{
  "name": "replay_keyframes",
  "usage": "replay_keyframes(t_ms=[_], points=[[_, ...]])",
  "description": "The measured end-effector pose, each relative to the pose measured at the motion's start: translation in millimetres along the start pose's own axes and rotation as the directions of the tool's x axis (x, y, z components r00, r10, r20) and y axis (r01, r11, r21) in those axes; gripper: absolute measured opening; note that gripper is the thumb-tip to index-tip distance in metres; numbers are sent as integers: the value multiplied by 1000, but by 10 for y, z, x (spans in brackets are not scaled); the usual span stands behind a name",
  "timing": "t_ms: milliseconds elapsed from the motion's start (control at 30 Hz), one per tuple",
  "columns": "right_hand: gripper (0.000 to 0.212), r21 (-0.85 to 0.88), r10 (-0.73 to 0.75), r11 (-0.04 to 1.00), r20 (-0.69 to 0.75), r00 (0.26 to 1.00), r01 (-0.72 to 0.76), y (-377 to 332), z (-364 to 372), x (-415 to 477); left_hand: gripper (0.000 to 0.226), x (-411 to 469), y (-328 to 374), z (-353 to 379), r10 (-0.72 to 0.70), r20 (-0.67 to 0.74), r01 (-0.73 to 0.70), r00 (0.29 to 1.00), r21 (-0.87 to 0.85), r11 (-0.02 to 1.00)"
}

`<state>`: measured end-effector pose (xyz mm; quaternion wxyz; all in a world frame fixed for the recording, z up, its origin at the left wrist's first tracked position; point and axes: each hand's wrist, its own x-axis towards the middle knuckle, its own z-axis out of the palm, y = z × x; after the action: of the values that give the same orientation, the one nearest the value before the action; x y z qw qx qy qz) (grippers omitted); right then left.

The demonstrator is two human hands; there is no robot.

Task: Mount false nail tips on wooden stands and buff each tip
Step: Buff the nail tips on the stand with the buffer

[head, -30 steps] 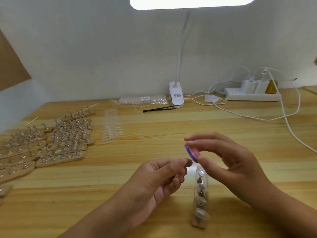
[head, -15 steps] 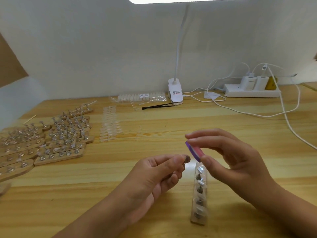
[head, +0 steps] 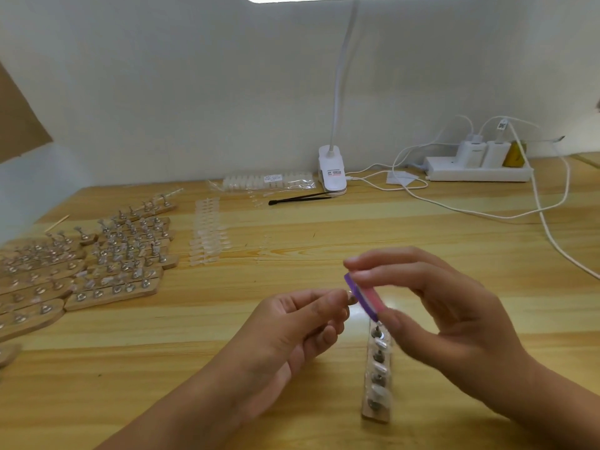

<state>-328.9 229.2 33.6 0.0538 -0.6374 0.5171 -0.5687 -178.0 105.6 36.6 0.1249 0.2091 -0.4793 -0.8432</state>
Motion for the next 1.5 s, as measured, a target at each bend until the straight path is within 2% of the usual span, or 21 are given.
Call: replay_keyframes(t_ms=[67, 133, 200, 300, 400, 533, 800, 900, 1267, 1333, 1400, 1467, 1500], points=[[26, -28, -6, 1000, 22, 1000, 6, 10, -2, 1, 33, -5, 3, 3, -2, -3, 2, 1000, -19, 1000], [27, -41, 28, 999, -18, 999, -29, 19, -17, 3, 36, -2, -3, -9, -10, -20, 9, 1000, -46, 999], [27, -18, -5, 1000, -52, 999, 4, 2, -16, 2, 37, 6, 3, -11, -10, -3, 10, 1000, -51, 999], [26, -93, -73, 993, 4, 997, 73, -17, 32, -20, 30, 3, -10, 1, -23, 10, 24, 1000, -79, 997], [25, -133, -36, 991, -19, 999, 34, 13, 32, -27, 21, 1, -9, 8, -41, -4, 40, 999, -94, 995], [24, -147, -58, 987, 2, 998, 58, 20, 52, -33, 26, -8, -6, 37, -49, -1, 49, 999, -87, 995], [24, -110, -14, 994, -23, 1000, 11, 22, 99, -46, 28, -8, -32, 18, -59, 6, 59, 998, -99, 993], [25, -107, -51, 993, -62, 997, 44, 15, 107, -38, 30, -1, -38, 26, -58, 12, 59, 998, -86, 995], [24, -155, -38, 987, 20, 999, 41, 39, 72, -12, 26, -6, -40, 20, -52, -26, 51, 998, -60, 997], [21, -112, -61, 992, -24, 998, 58, 76, -24, 42, 27, -4, -27, 20, -41, -15, 40, 999, -53, 998], [19, -123, -20, 992, -87, 996, 9, 159, -220, 112, 29, -2, -11, 15, -36, -12, 35, 999, -66, 997], [15, -294, 118, 946, -85, 989, -138, 302, -453, 149, 29, -2, -2, 9, -36, -10, 35, 999, -92, 995], [12, -419, 209, 883, -55, 976, -213, 406, -560, 145, 27, -4, 1, 10, -38, -10, 37, 999, -99, 994]])
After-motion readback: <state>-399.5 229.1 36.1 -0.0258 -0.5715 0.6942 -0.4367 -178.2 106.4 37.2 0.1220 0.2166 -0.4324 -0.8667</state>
